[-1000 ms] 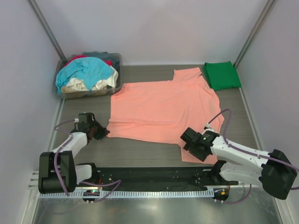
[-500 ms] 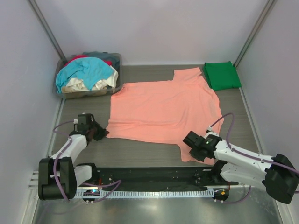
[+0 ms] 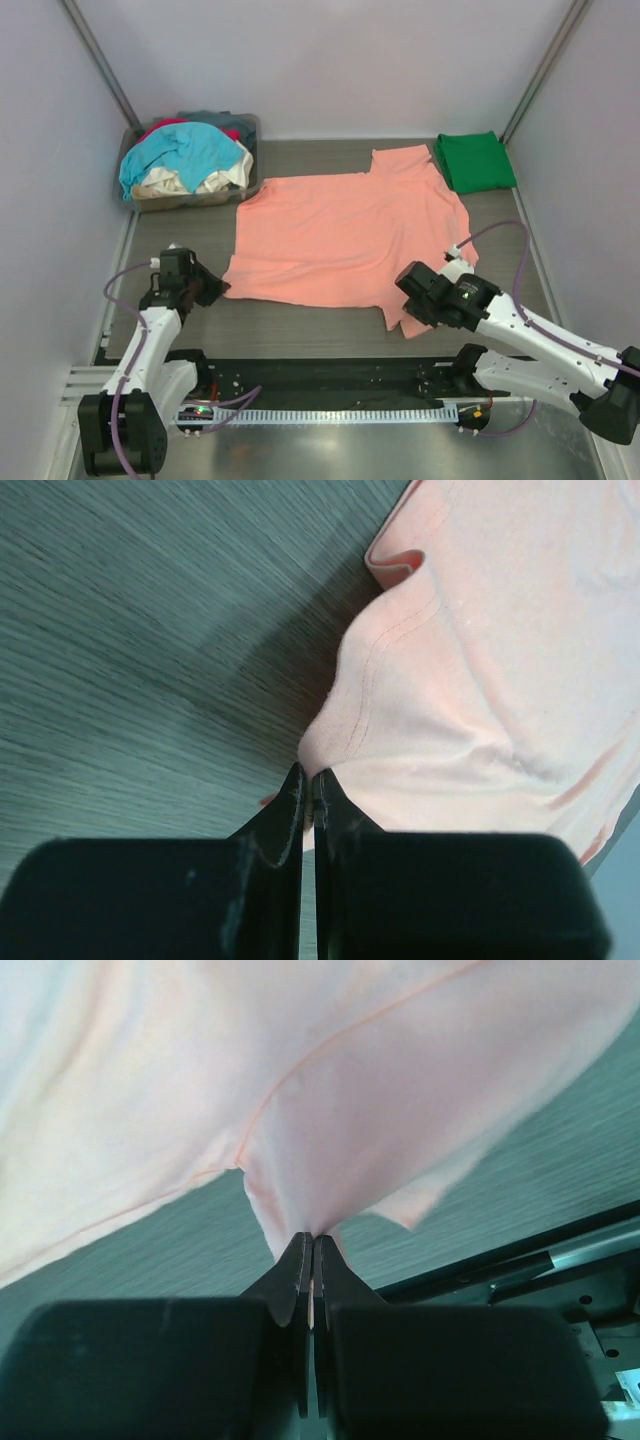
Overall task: Fold and stack the t-shirts
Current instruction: Fold the tshirt
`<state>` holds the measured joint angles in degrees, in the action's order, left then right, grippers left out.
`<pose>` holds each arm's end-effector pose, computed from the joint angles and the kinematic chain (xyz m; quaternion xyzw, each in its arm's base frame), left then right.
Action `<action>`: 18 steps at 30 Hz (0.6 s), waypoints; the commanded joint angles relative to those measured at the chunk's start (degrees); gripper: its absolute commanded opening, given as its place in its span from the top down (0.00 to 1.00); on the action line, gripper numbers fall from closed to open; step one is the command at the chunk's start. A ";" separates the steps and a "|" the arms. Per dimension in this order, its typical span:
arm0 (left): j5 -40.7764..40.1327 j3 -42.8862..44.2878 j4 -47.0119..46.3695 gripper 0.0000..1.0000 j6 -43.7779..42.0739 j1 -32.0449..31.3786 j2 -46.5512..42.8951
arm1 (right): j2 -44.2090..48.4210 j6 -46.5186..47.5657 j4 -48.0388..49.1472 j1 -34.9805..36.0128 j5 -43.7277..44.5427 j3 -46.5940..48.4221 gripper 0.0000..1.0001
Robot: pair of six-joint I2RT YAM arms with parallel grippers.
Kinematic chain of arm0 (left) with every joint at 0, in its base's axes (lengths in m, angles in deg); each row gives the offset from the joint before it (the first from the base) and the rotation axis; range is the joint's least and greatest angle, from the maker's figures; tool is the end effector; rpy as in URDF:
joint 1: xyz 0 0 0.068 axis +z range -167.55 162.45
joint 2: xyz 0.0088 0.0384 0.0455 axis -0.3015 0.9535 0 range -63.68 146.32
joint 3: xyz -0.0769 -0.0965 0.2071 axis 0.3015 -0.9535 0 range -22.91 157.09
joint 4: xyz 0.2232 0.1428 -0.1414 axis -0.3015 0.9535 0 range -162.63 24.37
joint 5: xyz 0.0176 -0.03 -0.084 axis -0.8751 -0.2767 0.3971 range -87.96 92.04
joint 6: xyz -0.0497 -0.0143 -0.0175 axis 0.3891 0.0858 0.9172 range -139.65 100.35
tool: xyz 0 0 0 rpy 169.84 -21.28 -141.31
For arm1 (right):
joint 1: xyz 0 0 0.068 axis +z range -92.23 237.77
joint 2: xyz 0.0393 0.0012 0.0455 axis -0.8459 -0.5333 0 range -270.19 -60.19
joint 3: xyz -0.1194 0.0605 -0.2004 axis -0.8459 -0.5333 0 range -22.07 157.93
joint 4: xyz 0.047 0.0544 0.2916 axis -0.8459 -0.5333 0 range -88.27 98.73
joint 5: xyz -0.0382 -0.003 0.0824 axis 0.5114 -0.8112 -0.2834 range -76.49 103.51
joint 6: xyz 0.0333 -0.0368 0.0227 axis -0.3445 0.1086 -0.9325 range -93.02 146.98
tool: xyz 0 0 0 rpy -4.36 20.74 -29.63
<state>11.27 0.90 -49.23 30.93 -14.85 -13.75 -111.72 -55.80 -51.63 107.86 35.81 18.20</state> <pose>0.2261 0.0049 0.1344 -0.3945 0.8484 -0.2089 0.2845 0.1407 0.1465 0.1950 0.3022 0.9207 0.0674 0.2377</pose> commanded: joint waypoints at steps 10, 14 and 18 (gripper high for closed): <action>-0.45 15.82 7.10 1.00 -4.97 -0.15 10.25 | -10.08 14.99 -3.55 -2.09 16.71 18.16 0.99; 0.78 19.07 7.19 1.00 -5.32 -0.33 15.54 | -12.01 27.09 2.60 -10.24 13.76 20.64 0.99; 0.96 23.02 7.54 1.00 -6.64 -1.03 21.77 | -14.91 38.56 10.16 -22.37 7.24 22.47 0.99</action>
<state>11.10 20.66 -42.63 26.47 -15.27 5.40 -125.01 -29.46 -48.11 91.20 45.49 37.35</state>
